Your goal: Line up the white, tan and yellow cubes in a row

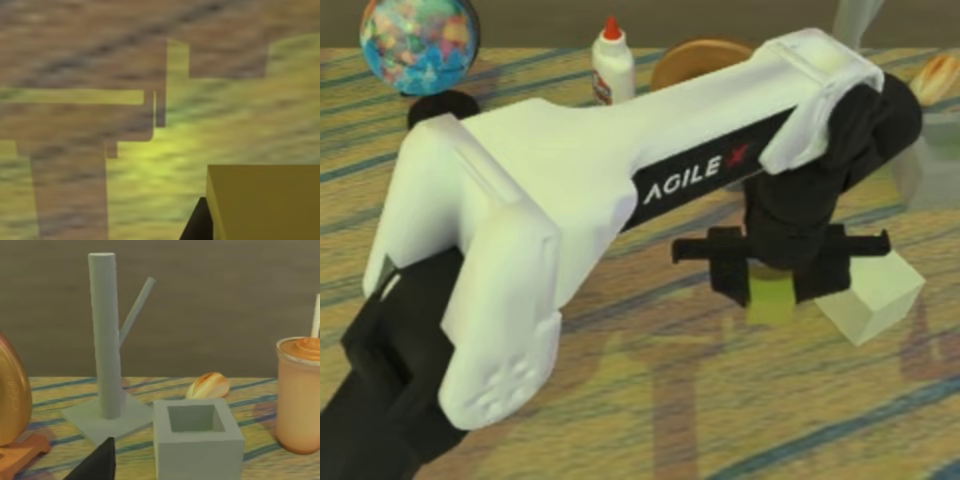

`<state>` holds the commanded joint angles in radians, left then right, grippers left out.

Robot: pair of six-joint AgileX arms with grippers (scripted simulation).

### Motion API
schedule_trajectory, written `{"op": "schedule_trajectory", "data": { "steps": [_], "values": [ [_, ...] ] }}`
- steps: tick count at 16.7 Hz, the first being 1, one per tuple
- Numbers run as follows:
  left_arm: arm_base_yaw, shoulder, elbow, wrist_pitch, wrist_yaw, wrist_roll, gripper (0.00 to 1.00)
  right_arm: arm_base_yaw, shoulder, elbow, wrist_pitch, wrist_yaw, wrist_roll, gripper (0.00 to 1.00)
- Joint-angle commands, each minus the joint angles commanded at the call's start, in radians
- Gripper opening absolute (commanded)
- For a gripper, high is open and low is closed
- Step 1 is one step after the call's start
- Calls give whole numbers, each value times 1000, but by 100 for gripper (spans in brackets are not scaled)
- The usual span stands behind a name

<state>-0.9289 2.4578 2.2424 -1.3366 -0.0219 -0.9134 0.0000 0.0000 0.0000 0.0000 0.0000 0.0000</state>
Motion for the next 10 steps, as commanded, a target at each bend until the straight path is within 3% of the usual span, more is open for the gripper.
{"op": "schedule_trajectory", "data": {
  "steps": [5,10],
  "values": [
    [3,20,-161,185,0,-2,0,0,0,0,0,0,0,100],
    [2,26,-188,214,-1,-2,0,0,0,0,0,0,0,100]
  ]
}}
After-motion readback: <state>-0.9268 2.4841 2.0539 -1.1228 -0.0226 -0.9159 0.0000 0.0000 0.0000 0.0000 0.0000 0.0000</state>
